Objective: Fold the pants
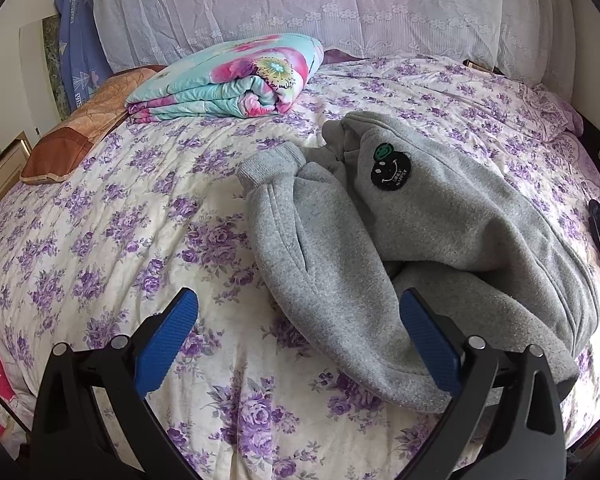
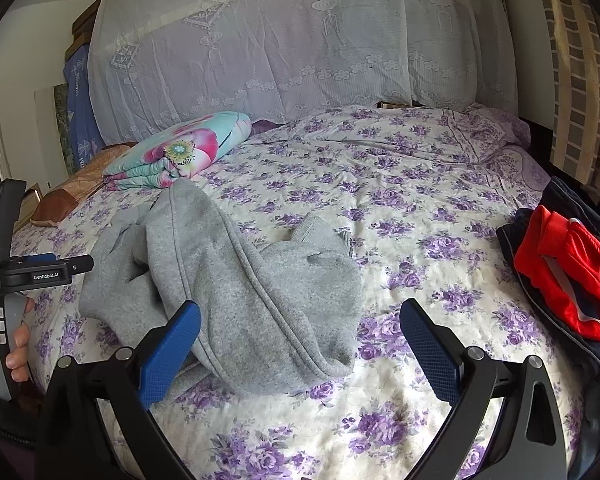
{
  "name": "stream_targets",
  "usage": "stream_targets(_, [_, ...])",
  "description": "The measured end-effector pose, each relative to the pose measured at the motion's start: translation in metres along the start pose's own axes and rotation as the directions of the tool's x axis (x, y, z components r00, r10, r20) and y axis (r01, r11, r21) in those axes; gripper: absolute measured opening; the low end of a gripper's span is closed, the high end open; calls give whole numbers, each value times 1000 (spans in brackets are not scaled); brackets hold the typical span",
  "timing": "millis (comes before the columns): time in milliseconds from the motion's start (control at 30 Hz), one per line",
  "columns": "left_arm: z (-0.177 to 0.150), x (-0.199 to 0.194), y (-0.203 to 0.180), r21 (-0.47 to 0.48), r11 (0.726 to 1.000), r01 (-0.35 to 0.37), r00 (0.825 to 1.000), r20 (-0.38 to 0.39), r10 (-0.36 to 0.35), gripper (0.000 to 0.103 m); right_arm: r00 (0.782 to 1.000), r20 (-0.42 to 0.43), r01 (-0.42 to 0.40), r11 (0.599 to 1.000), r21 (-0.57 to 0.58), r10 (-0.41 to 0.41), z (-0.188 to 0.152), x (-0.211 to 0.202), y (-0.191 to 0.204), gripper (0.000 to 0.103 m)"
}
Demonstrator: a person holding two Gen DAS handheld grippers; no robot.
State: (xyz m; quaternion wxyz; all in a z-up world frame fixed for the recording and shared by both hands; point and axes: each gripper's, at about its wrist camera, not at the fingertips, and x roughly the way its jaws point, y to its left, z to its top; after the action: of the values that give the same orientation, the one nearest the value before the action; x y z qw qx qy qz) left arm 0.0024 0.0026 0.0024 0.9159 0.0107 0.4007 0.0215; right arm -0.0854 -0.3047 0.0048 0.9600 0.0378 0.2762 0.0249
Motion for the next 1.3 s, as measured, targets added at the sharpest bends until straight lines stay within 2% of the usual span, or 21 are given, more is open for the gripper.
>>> stream_targets(1300, [-4,3,4,-19,1000,6,1000,-13,-6,98,1000,-13,2,1000,-5,-2,-3,1,3,100])
